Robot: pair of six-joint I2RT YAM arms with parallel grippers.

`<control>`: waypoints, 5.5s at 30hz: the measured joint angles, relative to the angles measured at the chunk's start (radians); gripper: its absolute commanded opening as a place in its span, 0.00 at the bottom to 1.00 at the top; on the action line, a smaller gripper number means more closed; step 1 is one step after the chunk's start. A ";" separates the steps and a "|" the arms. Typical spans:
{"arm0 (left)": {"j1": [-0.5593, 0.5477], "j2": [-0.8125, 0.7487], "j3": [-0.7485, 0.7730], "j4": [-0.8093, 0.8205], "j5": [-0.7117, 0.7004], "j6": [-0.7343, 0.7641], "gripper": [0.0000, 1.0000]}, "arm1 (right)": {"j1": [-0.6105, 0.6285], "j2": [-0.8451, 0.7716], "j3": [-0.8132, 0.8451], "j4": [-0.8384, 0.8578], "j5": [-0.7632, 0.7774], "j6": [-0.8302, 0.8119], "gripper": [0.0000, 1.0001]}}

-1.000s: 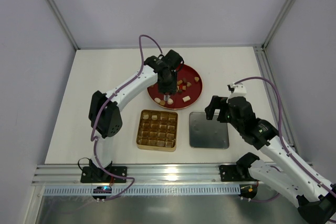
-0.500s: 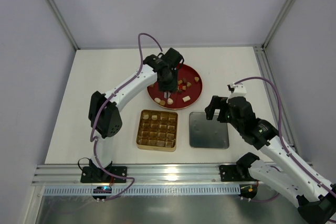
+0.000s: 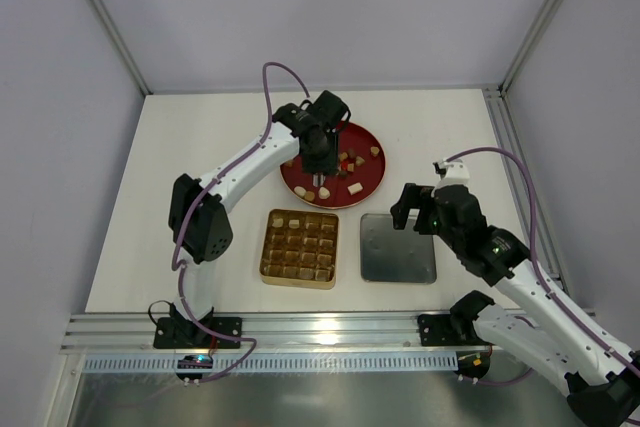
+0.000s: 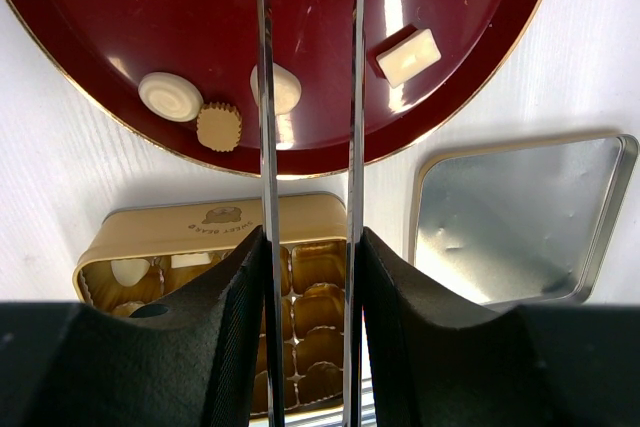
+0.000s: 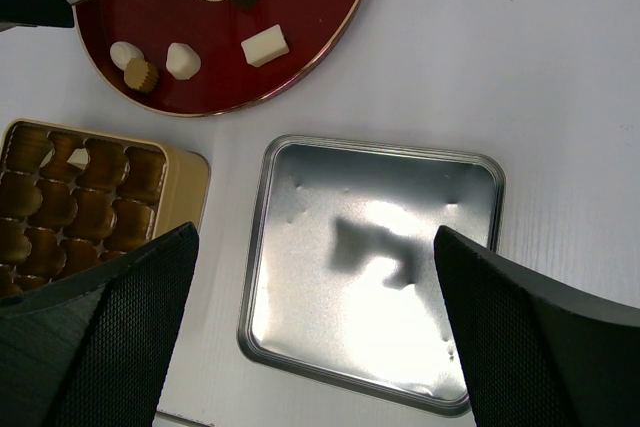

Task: Pack the chocolate

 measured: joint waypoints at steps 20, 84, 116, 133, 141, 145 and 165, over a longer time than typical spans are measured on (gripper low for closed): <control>0.000 0.013 -0.013 0.001 0.000 0.000 0.39 | -0.002 -0.016 -0.011 -0.001 0.000 0.000 1.00; -0.011 -0.040 0.006 -0.129 -0.061 0.061 0.29 | -0.008 0.016 -0.015 0.019 0.000 0.000 1.00; -0.130 -0.480 -0.293 -0.209 -0.022 0.026 0.30 | -0.013 0.103 -0.015 0.072 0.003 0.006 1.00; -0.219 -0.568 -0.451 -0.196 -0.018 -0.037 0.30 | -0.013 0.111 -0.015 0.076 0.007 0.024 1.00; -0.225 -0.572 -0.466 -0.183 -0.020 -0.048 0.31 | -0.013 0.112 -0.015 0.076 0.007 0.026 1.00; -0.225 -0.572 -0.466 -0.183 -0.026 -0.049 0.32 | -0.013 0.112 -0.015 0.076 0.007 0.026 1.00; -0.226 -0.589 -0.472 -0.183 -0.038 -0.049 0.33 | -0.013 0.123 -0.015 0.083 0.007 0.026 1.00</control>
